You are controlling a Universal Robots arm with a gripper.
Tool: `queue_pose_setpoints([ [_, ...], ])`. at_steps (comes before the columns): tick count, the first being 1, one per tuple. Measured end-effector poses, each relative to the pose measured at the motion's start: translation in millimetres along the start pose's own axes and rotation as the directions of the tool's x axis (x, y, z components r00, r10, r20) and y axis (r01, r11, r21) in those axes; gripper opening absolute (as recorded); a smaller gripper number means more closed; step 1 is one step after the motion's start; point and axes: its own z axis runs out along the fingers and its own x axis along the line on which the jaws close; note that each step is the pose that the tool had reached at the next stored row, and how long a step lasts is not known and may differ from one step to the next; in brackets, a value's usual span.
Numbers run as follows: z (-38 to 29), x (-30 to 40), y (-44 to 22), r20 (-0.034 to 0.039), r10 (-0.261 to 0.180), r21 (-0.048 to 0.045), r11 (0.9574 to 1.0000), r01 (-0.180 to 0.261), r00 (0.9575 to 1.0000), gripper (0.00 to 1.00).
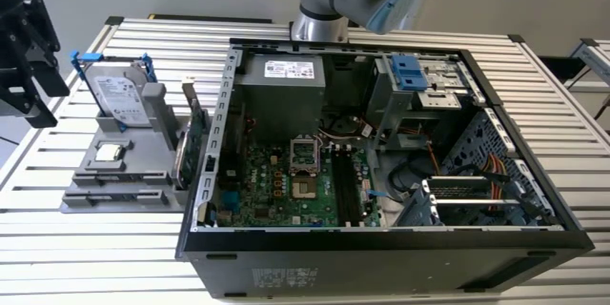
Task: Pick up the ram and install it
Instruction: 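Pick up the ram and move it above insertion slot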
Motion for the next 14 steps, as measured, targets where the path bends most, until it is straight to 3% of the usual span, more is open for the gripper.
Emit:
queue_pose_setpoints([
  [7,2.4,-0.3,-0.2,0.0010,0.036,0.0005,0.9993,-0.036,0.9993,1.00],
  [14,6.7,-0.6,-0.3,0.0027,0.094,0.0011,0.9956,-0.094,0.9956,1.00],
])
